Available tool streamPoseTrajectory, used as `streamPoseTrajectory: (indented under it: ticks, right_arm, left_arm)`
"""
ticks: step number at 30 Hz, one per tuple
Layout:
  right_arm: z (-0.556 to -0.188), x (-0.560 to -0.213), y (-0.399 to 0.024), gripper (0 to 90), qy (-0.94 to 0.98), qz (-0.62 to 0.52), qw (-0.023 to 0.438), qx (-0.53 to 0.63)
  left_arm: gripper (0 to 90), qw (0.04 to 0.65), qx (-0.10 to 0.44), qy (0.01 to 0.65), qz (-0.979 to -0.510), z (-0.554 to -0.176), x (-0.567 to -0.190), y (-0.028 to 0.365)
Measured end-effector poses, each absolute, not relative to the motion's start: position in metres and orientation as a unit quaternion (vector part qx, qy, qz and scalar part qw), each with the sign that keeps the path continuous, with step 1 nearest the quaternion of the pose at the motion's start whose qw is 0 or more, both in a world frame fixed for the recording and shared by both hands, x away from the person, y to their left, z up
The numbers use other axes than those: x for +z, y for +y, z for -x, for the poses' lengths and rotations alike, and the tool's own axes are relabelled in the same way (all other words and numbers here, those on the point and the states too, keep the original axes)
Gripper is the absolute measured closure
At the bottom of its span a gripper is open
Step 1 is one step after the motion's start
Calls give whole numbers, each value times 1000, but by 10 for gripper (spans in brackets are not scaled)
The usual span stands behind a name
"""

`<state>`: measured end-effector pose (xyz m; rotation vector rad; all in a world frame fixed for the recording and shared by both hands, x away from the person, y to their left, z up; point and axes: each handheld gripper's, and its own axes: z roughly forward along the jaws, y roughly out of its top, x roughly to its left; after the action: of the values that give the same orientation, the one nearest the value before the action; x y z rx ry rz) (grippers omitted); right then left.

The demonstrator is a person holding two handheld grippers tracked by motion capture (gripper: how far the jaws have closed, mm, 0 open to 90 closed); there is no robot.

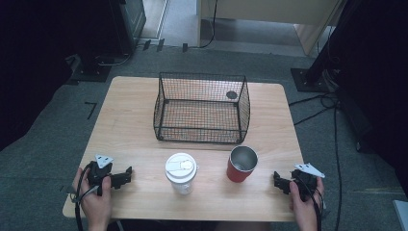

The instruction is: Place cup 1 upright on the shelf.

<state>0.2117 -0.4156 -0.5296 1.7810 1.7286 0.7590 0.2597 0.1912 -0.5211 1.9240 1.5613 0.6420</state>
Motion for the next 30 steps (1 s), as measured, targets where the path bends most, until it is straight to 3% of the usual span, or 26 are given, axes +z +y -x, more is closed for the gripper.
streamPoseTrajectory:
  ticks: [30]
  right_arm:
    - [-191, -513, -386, 0, 659, -626, 272, 315]
  left_arm:
    - [0, 287, 240, 584, -720, -260, -521, 191]
